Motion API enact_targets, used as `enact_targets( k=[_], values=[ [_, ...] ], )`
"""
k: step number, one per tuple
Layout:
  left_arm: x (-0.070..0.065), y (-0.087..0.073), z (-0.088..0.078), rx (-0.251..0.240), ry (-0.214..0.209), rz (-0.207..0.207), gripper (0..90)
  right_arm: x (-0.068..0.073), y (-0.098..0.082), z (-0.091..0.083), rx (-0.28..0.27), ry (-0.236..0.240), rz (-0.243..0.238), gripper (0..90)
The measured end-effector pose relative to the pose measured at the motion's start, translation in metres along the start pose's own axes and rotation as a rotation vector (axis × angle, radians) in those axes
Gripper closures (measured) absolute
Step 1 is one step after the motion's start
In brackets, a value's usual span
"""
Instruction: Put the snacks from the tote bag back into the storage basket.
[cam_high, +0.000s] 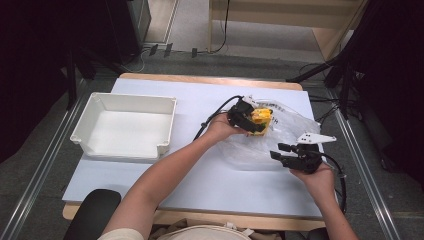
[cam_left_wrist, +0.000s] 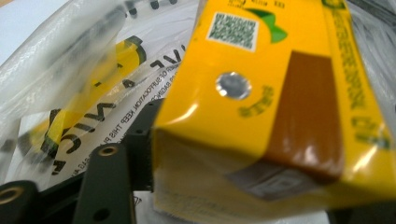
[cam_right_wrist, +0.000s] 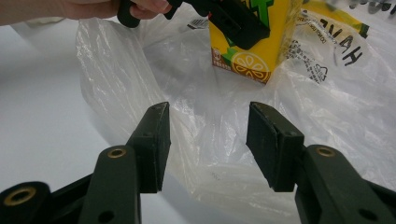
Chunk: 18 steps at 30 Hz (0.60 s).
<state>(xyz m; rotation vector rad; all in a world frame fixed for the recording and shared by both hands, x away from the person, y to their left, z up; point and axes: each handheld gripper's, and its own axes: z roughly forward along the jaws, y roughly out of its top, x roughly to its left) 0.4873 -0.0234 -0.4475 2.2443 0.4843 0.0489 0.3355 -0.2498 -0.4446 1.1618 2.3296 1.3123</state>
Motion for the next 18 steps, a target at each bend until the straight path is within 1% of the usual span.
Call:
enact_targets(
  k=[1, 2, 4, 11, 13, 15, 18],
  values=[
    [-0.0012, 0.0002, -0.0012, 0.013, 0.017, 0.025, 46.2, 0.0000, 0.0000, 0.0000, -0.001, 0.000, 0.000, 51.0],
    [-0.0027, 0.0002, -0.0014, 0.016, 0.028, 0.039, 48.2, -0.0002, 0.0001, 0.0001, 0.000, 0.001, 0.000, 51.0],
    [-0.0040, 0.0007, -0.0016, 0.024, 0.037, 0.056, 49.3, -0.0001, 0.0004, 0.0004, -0.002, 0.002, 0.003, 51.0],
    [-0.0043, 0.0013, -0.0022, 0.026, 0.041, 0.054, 51.0, 0.0003, 0.0016, -0.0003, -0.017, 0.007, 0.011, 50.9],
    [-0.0045, 0.0015, -0.0024, 0.023, 0.046, 0.044, 51.2, 0.0006, 0.0017, -0.0003, -0.020, 0.009, 0.011, 50.9],
    [-0.0044, 0.0027, -0.0031, 0.034, 0.050, 0.044, 51.4, 0.0008, 0.0019, -0.0008, -0.026, 0.010, 0.014, 50.9],
    [-0.0033, 0.0062, -0.0067, 0.049, 0.051, 0.029, 51.6, 0.0002, 0.0025, -0.0022, -0.033, 0.012, 0.017, 50.6]
  ],
)
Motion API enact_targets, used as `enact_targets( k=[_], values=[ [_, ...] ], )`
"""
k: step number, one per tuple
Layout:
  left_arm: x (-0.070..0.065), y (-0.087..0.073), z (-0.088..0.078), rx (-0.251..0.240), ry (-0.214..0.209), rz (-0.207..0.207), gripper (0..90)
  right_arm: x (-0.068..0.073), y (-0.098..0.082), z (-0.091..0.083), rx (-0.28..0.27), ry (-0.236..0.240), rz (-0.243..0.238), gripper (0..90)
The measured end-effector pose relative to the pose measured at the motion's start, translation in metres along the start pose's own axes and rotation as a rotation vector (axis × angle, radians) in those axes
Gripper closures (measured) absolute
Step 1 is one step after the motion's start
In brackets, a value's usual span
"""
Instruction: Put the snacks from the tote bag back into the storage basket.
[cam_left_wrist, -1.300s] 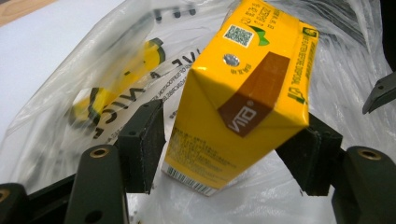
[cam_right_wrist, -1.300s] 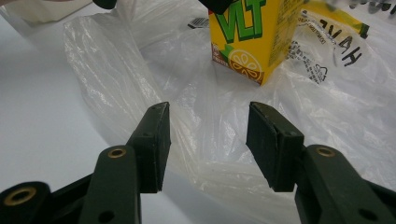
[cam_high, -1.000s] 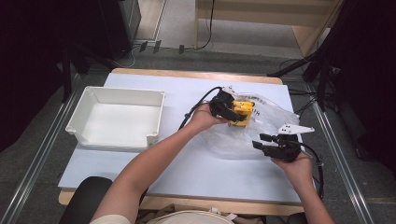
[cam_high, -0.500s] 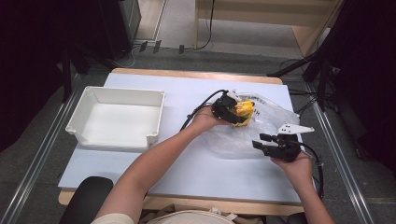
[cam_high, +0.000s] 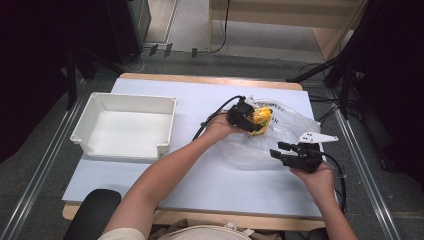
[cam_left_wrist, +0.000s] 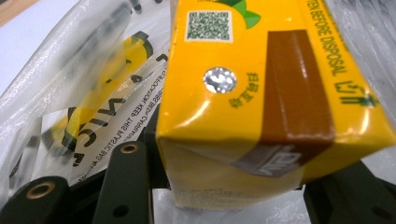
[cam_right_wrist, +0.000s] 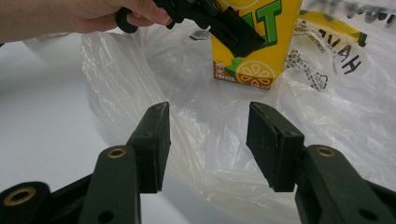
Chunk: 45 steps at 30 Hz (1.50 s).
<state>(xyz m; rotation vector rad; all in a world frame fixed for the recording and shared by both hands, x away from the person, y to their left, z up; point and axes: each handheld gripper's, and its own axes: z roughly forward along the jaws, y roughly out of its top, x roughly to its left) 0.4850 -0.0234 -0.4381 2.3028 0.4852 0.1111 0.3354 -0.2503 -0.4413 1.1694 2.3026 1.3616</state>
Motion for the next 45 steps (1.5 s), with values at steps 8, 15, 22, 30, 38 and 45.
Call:
enact_targets(
  k=[8, 15, 22, 30, 38, 45],
  values=[
    [-0.002, 0.008, -0.023, -0.017, -0.004, -0.021, 51.5, -0.002, 0.002, -0.004, -0.011, -0.006, 0.004, 50.4],
    [-0.008, 0.012, -0.048, -0.004, -0.015, -0.014, 51.5, 0.000, 0.007, -0.008, -0.020, -0.030, -0.019, 51.3],
    [-0.016, 0.012, -0.071, -0.013, -0.027, -0.005, 51.3, 0.011, 0.012, -0.011, -0.019, -0.049, -0.044, 50.7],
    [-0.018, 0.003, -0.085, 0.020, -0.036, -0.049, 51.4, 0.022, 0.012, -0.008, -0.023, -0.026, -0.008, 49.8],
    [-0.022, -0.012, -0.101, 0.014, -0.035, -0.050, 51.3, 0.034, 0.008, 0.002, -0.029, 0.016, 0.016, 49.4],
    [-0.020, -0.023, -0.113, 0.007, -0.023, -0.070, 51.3, 0.036, 0.004, 0.009, -0.006, -0.010, -0.063, 49.4]
  ],
)
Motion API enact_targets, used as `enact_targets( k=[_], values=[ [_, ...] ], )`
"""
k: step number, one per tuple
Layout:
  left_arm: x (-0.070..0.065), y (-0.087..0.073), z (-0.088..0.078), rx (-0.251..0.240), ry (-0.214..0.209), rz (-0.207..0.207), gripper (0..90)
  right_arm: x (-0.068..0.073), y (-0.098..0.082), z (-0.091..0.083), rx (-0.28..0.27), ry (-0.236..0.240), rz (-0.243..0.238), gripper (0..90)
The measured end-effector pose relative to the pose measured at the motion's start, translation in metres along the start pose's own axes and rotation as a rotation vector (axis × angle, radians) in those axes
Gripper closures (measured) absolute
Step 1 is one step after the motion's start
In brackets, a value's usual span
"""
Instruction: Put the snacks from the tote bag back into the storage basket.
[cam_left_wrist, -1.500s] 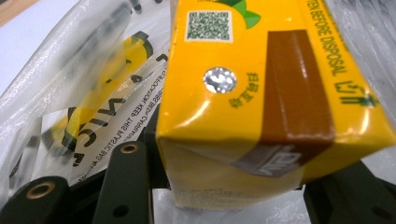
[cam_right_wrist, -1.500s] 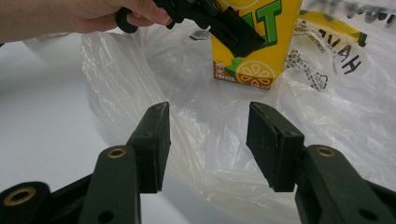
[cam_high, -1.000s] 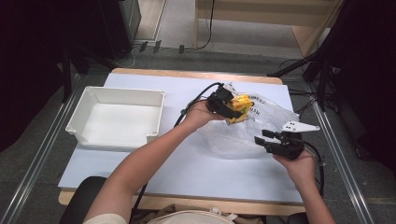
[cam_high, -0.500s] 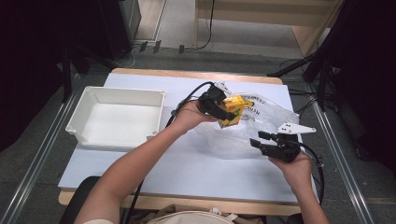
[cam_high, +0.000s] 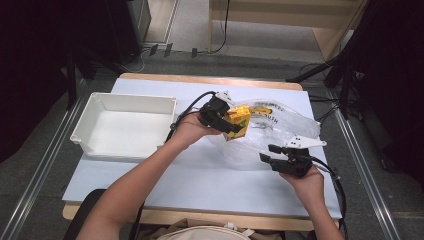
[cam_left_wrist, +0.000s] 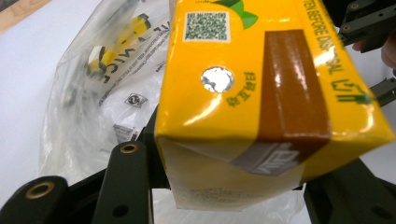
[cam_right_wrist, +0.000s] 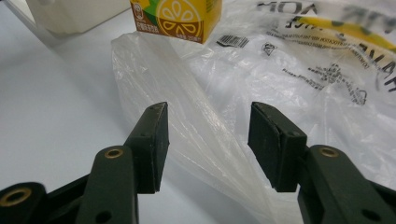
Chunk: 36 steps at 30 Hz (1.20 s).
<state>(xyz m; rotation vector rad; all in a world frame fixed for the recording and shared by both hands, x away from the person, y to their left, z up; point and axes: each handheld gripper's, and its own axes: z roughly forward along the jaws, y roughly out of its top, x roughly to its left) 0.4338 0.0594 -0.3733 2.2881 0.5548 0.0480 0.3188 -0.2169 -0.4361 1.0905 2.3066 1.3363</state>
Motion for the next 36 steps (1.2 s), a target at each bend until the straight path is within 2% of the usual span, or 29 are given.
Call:
enact_targets(
  k=[4, 11, 14, 17, 23, 26, 28, 36],
  values=[
    [0.002, -0.003, -0.007, -0.010, 0.006, -0.011, 51.3, -0.001, 0.001, -0.002, -0.011, -0.003, -0.004, 49.4],
    [0.006, -0.009, -0.020, -0.034, 0.010, -0.044, 51.3, -0.003, 0.001, -0.002, 0.007, -0.002, -0.017, 49.0],
    [0.010, -0.010, -0.026, -0.032, 0.015, -0.046, 51.3, -0.004, 0.000, -0.001, 0.020, 0.013, -0.018, 48.9],
    [0.012, -0.012, -0.030, -0.035, 0.025, -0.053, 51.3, -0.005, 0.001, -0.001, 0.010, 0.022, -0.014, 48.8],
    [0.013, -0.015, -0.035, -0.032, 0.040, -0.053, 51.3, -0.007, 0.002, -0.001, 0.004, 0.022, -0.007, 48.8],
    [0.013, -0.015, -0.038, -0.031, 0.033, -0.075, 51.3, -0.008, 0.002, -0.001, 0.004, 0.023, -0.002, 48.8],
    [0.011, -0.016, -0.040, -0.028, 0.044, -0.059, 51.3, -0.009, 0.002, 0.000, 0.003, 0.022, -0.004, 48.8],
    [0.017, -0.021, -0.052, -0.040, 0.063, -0.083, 51.3, -0.011, 0.003, 0.000, -0.002, 0.026, 0.000, 48.8]
  ],
)
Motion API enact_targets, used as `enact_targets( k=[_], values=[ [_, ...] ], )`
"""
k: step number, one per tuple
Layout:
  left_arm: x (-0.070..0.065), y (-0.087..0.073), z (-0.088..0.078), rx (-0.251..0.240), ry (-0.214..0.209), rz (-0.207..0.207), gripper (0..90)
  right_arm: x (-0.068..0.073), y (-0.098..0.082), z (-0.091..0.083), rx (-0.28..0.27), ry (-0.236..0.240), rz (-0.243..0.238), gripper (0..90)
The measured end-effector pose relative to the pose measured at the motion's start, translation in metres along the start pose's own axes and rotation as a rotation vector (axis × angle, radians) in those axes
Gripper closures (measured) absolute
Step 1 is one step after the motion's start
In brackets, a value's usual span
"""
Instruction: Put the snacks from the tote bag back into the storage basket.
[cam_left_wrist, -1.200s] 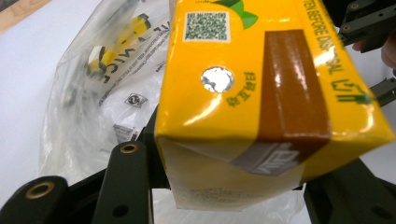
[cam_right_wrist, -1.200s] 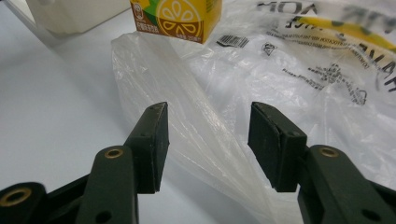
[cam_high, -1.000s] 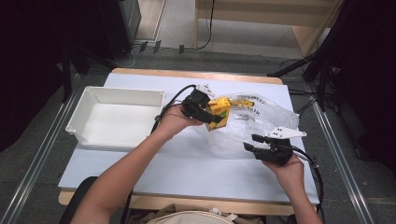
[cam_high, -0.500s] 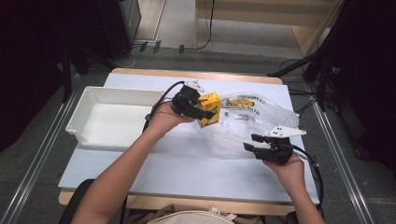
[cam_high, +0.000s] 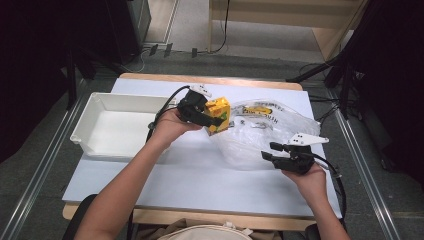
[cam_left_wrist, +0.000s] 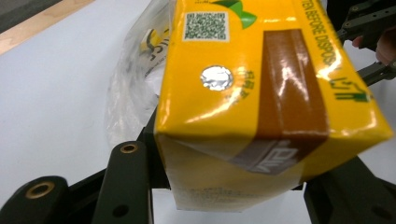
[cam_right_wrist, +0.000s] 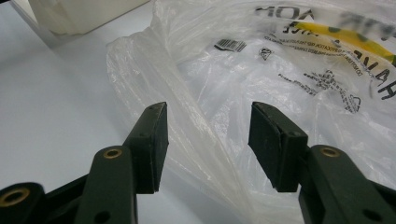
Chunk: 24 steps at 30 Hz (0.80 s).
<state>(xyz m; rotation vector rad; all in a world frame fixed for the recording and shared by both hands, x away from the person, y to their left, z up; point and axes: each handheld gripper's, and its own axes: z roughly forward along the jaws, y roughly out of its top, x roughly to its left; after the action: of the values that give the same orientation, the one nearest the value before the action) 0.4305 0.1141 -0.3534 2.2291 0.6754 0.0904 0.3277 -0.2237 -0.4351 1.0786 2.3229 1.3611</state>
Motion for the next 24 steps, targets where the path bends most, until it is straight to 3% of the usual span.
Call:
enact_targets(
  k=[12, 21, 24],
  values=[
    [0.005, -0.004, -0.020, -0.016, 0.010, -0.017, 51.2, -0.003, 0.002, 0.003, -0.007, 0.013, 0.006, 48.4],
    [0.017, -0.009, -0.032, -0.012, 0.039, -0.060, 51.2, -0.004, 0.002, 0.005, -0.002, 0.018, 0.007, 48.2],
    [0.018, -0.009, -0.037, -0.015, 0.044, -0.057, 51.2, -0.004, 0.002, 0.005, 0.004, 0.020, 0.007, 48.0]
  ],
)
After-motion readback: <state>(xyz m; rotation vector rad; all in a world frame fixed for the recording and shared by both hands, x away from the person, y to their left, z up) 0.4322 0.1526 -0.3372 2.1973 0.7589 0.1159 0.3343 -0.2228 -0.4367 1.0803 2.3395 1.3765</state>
